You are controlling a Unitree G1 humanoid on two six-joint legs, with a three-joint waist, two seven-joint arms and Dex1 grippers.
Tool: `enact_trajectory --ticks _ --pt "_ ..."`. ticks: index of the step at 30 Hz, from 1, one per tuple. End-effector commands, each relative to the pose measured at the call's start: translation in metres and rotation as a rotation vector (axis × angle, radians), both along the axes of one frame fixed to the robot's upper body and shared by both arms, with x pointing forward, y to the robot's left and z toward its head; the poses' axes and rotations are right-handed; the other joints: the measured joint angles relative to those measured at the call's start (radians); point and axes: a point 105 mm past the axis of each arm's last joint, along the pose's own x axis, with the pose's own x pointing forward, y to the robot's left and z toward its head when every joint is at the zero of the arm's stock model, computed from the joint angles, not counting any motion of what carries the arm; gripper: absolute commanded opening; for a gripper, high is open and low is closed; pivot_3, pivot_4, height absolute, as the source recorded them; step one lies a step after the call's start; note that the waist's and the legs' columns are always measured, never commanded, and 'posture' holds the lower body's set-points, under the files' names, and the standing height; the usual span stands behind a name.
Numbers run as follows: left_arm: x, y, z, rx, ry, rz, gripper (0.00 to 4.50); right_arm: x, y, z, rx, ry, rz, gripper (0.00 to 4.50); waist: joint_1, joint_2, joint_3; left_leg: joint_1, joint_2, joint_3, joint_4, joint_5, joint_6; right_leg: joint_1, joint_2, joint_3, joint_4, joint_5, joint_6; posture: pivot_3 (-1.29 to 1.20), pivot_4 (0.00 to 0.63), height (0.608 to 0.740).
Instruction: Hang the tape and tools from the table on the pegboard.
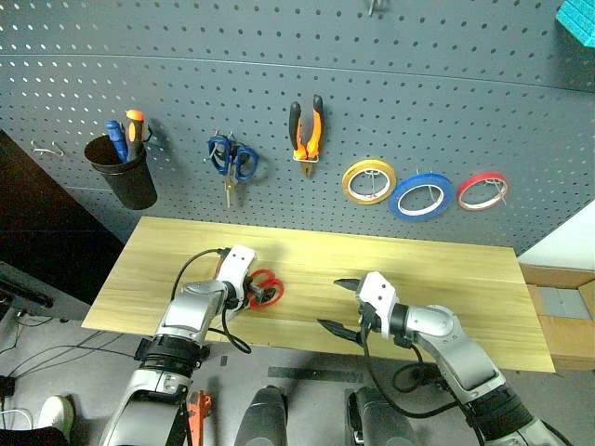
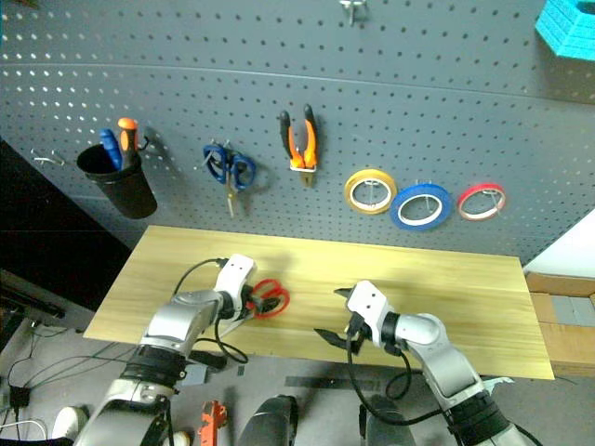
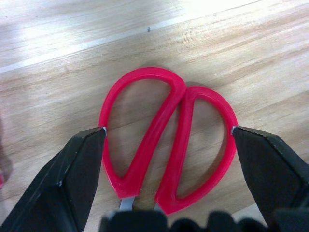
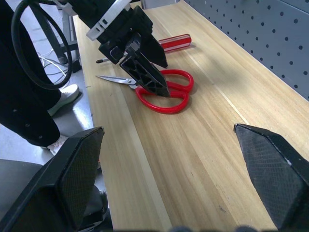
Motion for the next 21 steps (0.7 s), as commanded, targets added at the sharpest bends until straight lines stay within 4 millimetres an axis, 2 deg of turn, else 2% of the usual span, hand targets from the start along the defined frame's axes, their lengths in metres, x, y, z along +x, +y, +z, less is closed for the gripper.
enact_trajectory --ticks 1,7,12,21 --pt "0.005 -0.005 0.010 -0.016 -0.026 -0.044 4.50 0.003 0.000 0.011 0.027 -0.042 0.002 4.49 0.000 0.000 0.000 0.000 0.000 0.000 0.000 0.000 0.000 0.000 0.000 0.000 0.000 0.000 0.000 0.13 0.221 0.740" --pt "-0.001 -0.003 0.016 -0.019 -0.023 -0.062 4.50 -0.001 -0.003 0.011 0.021 -0.040 0.001 4.49 -0.001 0.000 0.003 -0.001 0.000 0.000 0.000 0.000 0.000 -0.001 0.000 0.000 0.000 0.000 0.000 0.13 0.218 0.740" --pt "0.000 0.005 0.033 -0.010 -0.041 -0.069 4.50 -0.002 -0.002 0.011 0.024 -0.041 -0.001 4.49 -0.001 0.000 0.004 -0.001 0.000 -0.001 0.000 0.000 0.000 -0.001 0.000 0.000 0.000 0.000 0.000 0.14 0.215 0.740" --pt "-0.001 -0.012 0.010 -0.025 0.023 -0.109 4.50 0.000 0.003 0.013 0.035 -0.039 0.002 4.49 0.002 -0.001 0.006 -0.001 0.000 -0.001 0.000 0.000 0.000 -0.001 0.000 -0.001 -0.001 0.000 0.000 0.14 0.224 0.740"
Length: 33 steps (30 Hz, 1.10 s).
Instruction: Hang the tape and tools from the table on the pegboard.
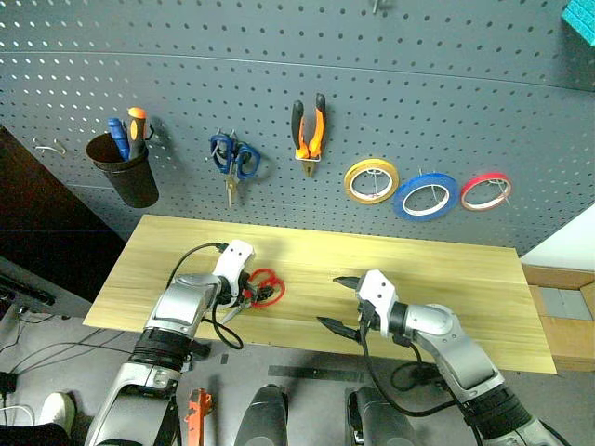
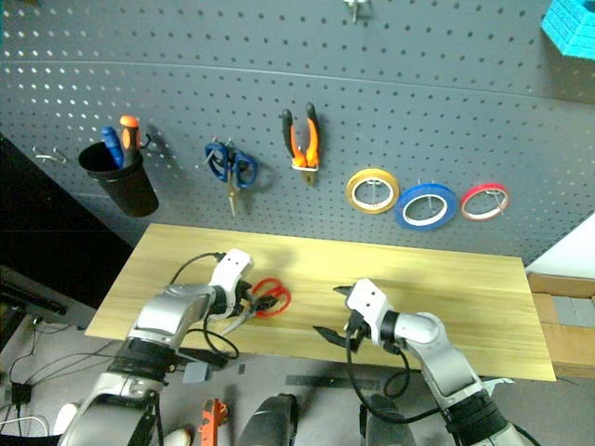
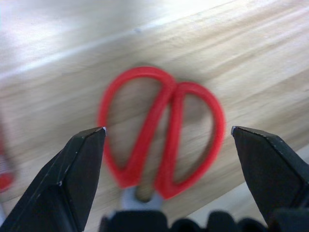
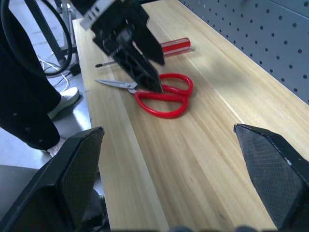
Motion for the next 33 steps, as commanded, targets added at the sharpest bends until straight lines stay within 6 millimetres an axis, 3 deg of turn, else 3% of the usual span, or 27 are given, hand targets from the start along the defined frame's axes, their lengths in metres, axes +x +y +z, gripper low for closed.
enact_trajectory --ticks 1,15,22,29,33 --pt "0.002 -0.009 -0.001 -0.007 -0.009 -0.033 4.50 0.000 0.002 0.011 0.022 -0.036 0.007 4.49 0.000 -0.001 0.002 0.000 0.000 0.000 0.000 0.000 0.000 0.000 0.000 0.000 0.000 0.000 0.000 0.13 0.226 0.740" --pt "0.012 0.007 -0.008 0.051 0.015 -0.073 4.50 -0.001 -0.003 0.010 0.022 -0.025 -0.019 4.49 -0.003 -0.001 0.012 0.000 0.000 0.000 0.000 0.000 0.000 0.000 0.000 0.000 0.000 0.000 0.000 0.12 0.246 0.740" --pt "0.003 0.003 -0.011 0.025 0.138 -0.207 4.50 0.002 -0.004 0.011 0.023 -0.029 -0.033 4.49 -0.006 -0.001 0.013 0.000 0.000 0.000 0.000 0.000 0.000 0.000 0.000 0.000 0.000 0.000 0.000 0.11 0.250 0.740" --pt "-0.002 0.006 -0.014 0.030 0.176 -0.204 4.50 0.003 -0.006 0.011 0.021 -0.033 -0.045 4.49 -0.013 0.000 0.015 0.000 0.000 0.000 0.000 0.000 0.000 0.000 0.000 0.000 0.000 -0.001 0.001 0.11 0.254 0.740" --pt "-0.004 0.008 -0.017 0.035 0.179 -0.184 3.70 0.003 -0.006 0.011 0.022 -0.032 -0.049 4.50 -0.018 0.000 0.015 0.000 0.000 0.000 0.000 0.000 0.000 0.000 0.000 0.000 0.000 -0.001 0.002 0.11 0.254 0.740"
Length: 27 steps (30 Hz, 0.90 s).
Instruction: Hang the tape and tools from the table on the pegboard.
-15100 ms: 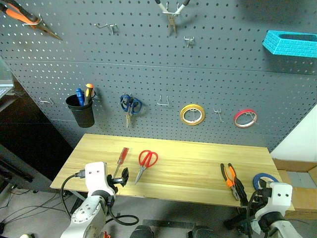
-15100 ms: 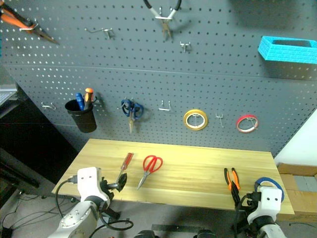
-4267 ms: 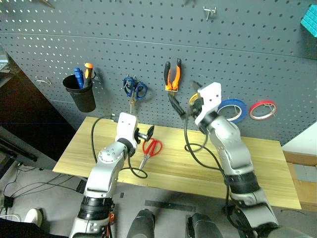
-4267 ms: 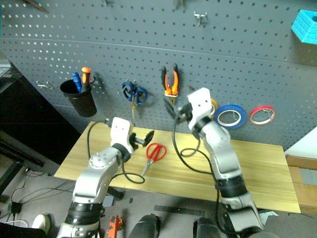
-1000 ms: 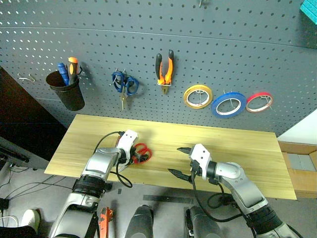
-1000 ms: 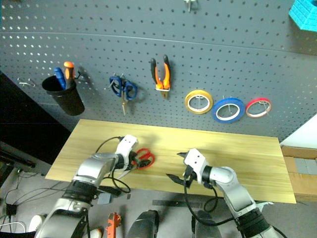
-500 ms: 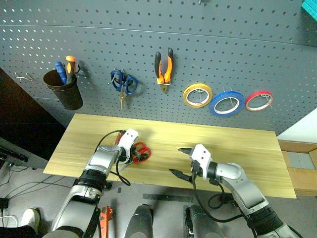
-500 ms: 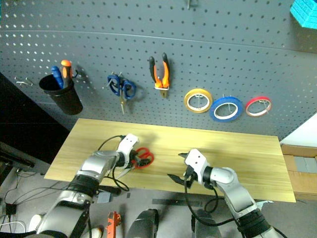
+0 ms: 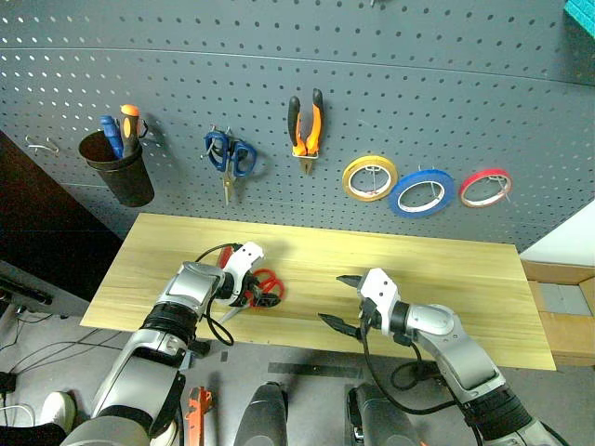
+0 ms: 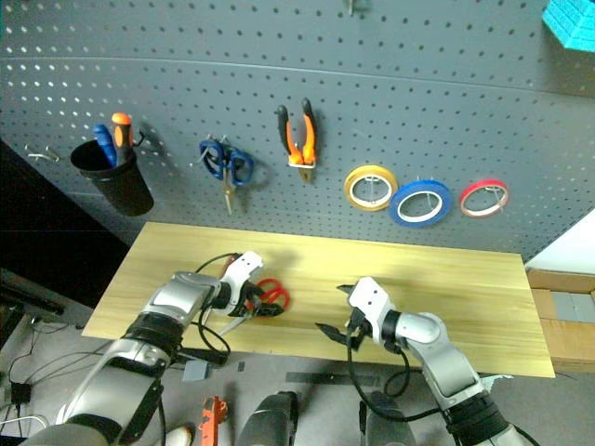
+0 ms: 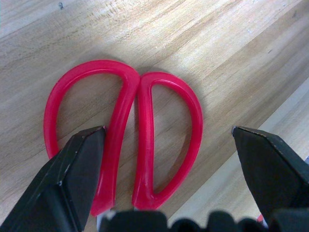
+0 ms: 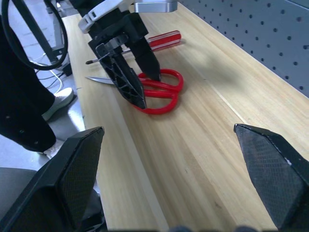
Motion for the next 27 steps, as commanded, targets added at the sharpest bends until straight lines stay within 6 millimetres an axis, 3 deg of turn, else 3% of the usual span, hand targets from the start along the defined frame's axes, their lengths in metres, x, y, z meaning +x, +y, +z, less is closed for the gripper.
enact_trajectory --ticks 1,11,22,27 --pt "-0.007 0.007 -0.010 0.028 0.033 0.024 3.33 0.000 0.000 0.012 0.028 -0.040 0.000 4.50 -0.002 0.000 0.001 0.000 0.000 0.000 0.000 0.000 0.000 0.000 0.000 0.000 0.000 0.000 0.000 0.11 0.254 0.740" --pt "-0.003 0.008 -0.006 0.025 -0.006 0.057 0.01 0.004 -0.001 0.014 0.024 -0.048 0.005 4.50 -0.007 0.001 0.005 0.000 0.000 0.000 0.000 0.000 0.000 0.000 0.000 0.000 0.000 0.000 0.000 0.12 0.246 0.740" --pt "-0.005 0.003 -0.007 0.017 -0.040 0.067 0.01 0.006 -0.001 0.015 0.019 -0.055 0.015 4.50 -0.006 0.001 0.005 0.000 0.000 0.000 0.000 0.000 0.000 0.000 0.000 0.000 0.000 0.000 -0.001 0.12 0.239 0.740" --pt "0.003 0.010 -0.002 0.032 -0.078 0.098 0.01 0.006 -0.001 0.015 0.018 -0.056 0.014 4.50 -0.006 0.001 0.005 0.000 0.000 0.000 0.000 0.000 0.000 0.000 0.000 0.000 0.000 0.000 -0.001 0.12 0.233 0.740"
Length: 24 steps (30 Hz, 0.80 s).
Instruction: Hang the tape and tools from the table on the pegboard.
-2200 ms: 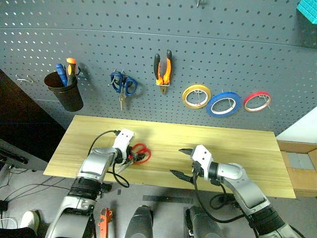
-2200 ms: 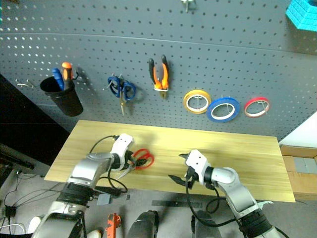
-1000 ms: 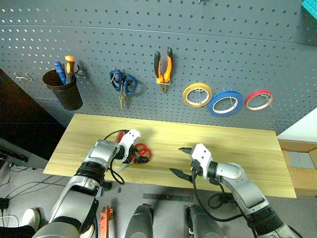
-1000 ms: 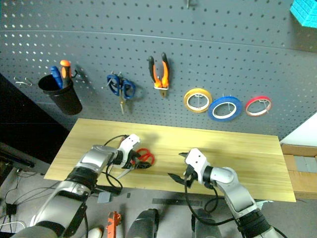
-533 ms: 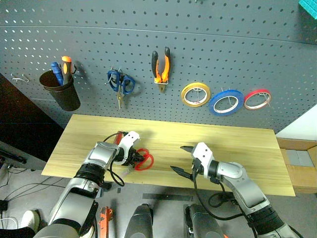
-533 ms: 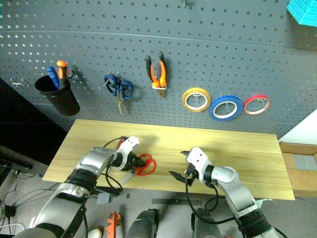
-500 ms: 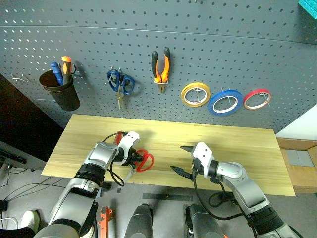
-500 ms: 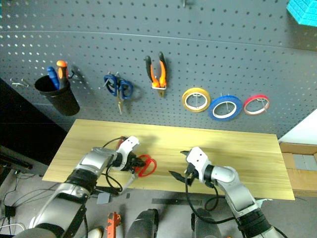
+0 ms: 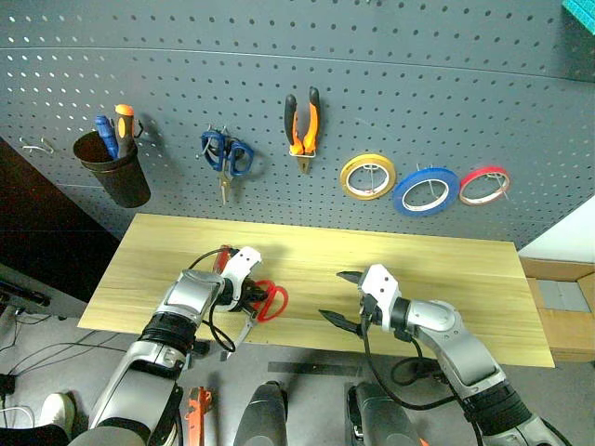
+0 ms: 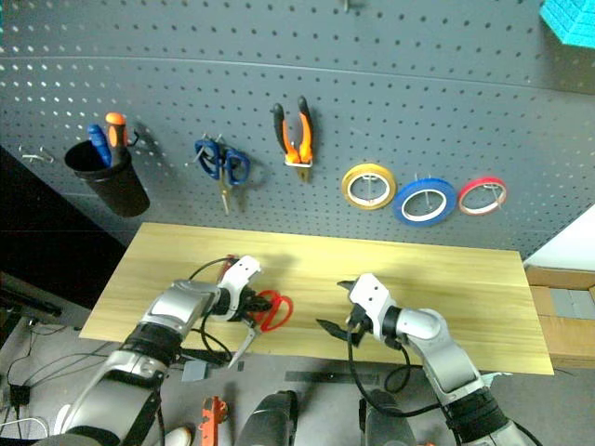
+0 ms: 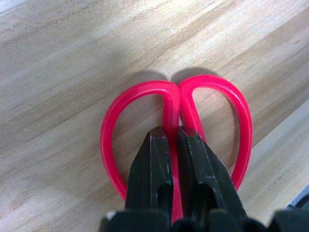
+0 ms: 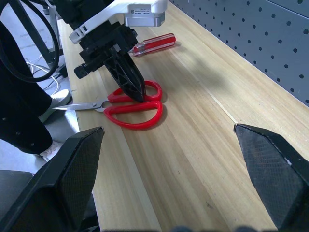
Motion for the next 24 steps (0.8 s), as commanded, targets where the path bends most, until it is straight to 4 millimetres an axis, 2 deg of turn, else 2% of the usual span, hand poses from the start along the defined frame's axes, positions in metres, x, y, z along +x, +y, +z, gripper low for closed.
enact_trajectory --ticks 1,6,11,16,21,24 --pt "0.009 0.008 0.005 0.002 -0.045 0.046 0.01 0.002 -0.001 0.010 0.017 -0.041 0.003 4.50 0.000 0.000 0.000 0.000 0.000 0.000 0.000 0.000 0.000 0.000 0.000 0.000 0.000 0.000 0.000 0.12 0.233 0.740" --pt "0.023 0.008 0.026 -0.046 -0.123 0.082 0.01 0.004 -0.003 0.012 0.016 -0.045 0.000 4.50 0.000 0.000 0.000 -0.001 0.000 0.000 0.000 0.000 0.000 -0.001 0.000 0.000 0.000 0.000 0.000 0.12 0.231 0.740" --pt "0.019 0.000 0.023 -0.049 -0.120 0.065 0.01 0.003 -0.002 0.012 0.016 -0.046 0.002 4.50 0.000 0.000 0.000 -0.002 0.000 0.000 0.000 0.000 0.000 -0.001 0.000 -0.001 -0.001 0.000 0.000 0.12 0.230 0.740" --pt "0.022 0.000 0.027 -0.054 -0.141 0.082 0.01 0.003 -0.002 0.012 0.015 -0.047 0.005 4.50 0.000 0.000 0.000 -0.002 0.000 0.000 0.000 0.000 0.000 -0.001 0.000 -0.001 0.000 0.000 0.000 0.12 0.229 0.740" --pt "0.030 0.004 0.045 -0.056 -0.226 0.124 0.01 0.003 -0.004 0.014 0.015 -0.054 0.003 4.50 0.000 0.000 0.000 -0.002 0.000 0.000 0.000 0.000 0.000 -0.001 0.000 -0.001 0.000 0.000 0.000 0.12 0.222 0.740" --pt "0.020 0.005 0.061 -0.046 -0.294 0.120 0.01 -0.002 -0.006 0.026 0.052 -0.054 0.006 4.50 0.001 0.000 0.000 -0.002 0.000 -0.001 0.000 0.000 0.000 -0.001 -0.001 -0.001 0.000 0.000 0.000 0.13 0.212 0.740"
